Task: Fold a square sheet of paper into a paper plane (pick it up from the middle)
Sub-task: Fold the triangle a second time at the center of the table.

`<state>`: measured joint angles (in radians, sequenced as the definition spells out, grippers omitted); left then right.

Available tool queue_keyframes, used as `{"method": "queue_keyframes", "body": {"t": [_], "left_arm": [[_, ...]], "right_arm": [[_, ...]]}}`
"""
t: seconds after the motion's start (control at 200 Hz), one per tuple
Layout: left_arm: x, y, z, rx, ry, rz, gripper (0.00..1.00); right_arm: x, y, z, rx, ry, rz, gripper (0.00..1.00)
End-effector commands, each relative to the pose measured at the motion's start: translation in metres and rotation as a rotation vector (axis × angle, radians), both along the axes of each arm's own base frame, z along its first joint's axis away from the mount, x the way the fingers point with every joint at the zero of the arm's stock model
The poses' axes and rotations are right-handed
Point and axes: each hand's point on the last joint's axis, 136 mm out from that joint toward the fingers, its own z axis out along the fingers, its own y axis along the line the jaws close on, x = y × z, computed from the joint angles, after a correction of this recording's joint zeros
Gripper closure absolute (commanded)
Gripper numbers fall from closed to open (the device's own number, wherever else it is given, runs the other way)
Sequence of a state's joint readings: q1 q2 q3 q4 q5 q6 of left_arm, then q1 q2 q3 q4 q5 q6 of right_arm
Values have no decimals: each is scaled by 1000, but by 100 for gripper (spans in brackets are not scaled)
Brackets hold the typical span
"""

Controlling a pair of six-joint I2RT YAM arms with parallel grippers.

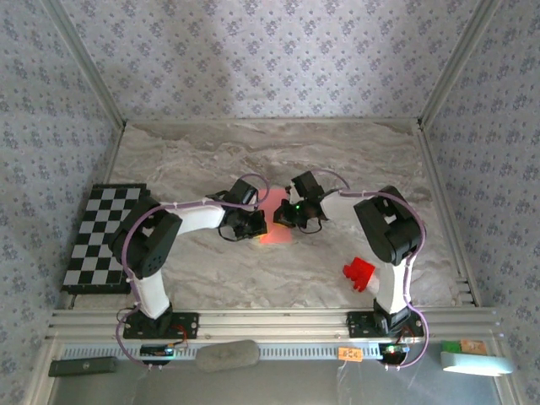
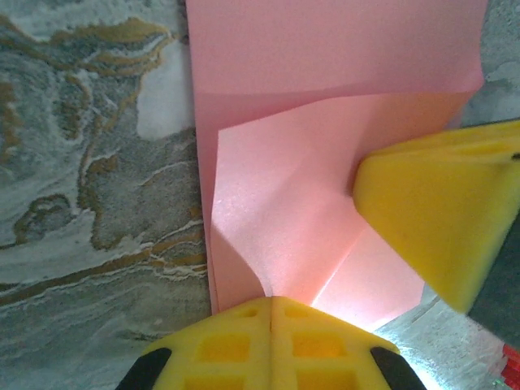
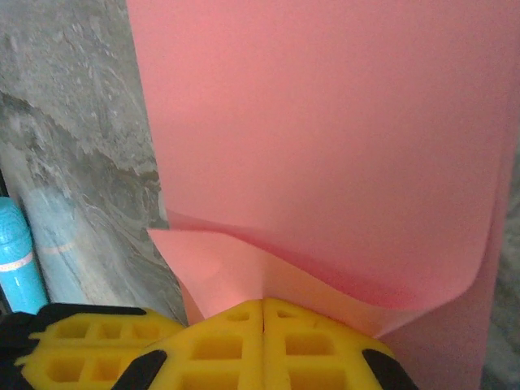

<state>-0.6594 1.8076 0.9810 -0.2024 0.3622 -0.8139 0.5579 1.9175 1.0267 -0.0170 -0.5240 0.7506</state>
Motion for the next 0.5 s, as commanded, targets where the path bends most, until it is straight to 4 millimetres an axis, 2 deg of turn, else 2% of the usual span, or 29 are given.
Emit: {"method": "queue_keyframes", "body": {"t": [0.0, 0.31, 0.495], "left_arm": [[-18, 16, -29, 96, 82, 10, 100], [-18, 17, -30, 104, 85, 15, 100], [-25, 26, -36, 145, 113, 28, 100]], "right_arm": [[-15, 0, -4, -33, 6, 25, 99], [-24, 7, -15, -39, 35, 49, 99], [-9, -16, -26, -73, 47, -15, 100]]}}
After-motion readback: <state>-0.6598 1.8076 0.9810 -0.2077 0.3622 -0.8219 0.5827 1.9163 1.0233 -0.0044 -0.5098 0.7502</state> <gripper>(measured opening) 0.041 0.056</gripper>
